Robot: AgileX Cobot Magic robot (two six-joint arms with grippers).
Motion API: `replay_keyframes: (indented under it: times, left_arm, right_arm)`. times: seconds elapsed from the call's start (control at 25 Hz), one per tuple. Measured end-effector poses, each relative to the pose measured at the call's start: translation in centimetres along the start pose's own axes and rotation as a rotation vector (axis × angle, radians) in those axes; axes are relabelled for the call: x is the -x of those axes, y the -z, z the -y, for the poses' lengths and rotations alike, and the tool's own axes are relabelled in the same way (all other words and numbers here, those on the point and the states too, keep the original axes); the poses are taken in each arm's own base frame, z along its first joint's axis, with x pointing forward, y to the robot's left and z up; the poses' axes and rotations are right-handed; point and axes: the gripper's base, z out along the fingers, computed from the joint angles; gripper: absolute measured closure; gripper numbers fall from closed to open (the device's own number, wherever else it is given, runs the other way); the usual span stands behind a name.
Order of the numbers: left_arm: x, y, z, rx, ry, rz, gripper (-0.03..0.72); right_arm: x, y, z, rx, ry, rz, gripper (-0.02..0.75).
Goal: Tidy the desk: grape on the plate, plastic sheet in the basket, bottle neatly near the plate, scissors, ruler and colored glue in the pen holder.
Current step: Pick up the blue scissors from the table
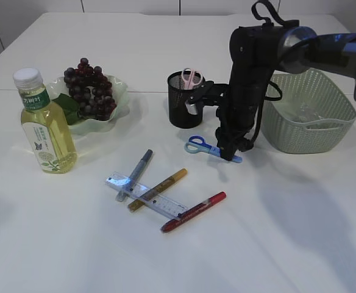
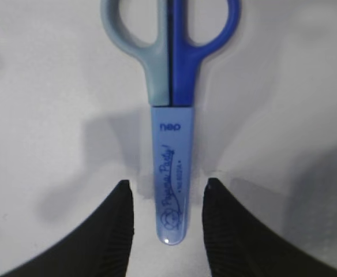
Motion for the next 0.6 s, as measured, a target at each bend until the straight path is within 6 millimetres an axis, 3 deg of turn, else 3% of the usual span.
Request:
replay_keyframes:
  times: [0.6]
  left_arm:
    - [0.0,0.0,0.0,0.0,0.0,0.0,0.326]
  right_arm:
    - [-0.06,-0.65,0.02,0.008,0.007,-0.011,0.406]
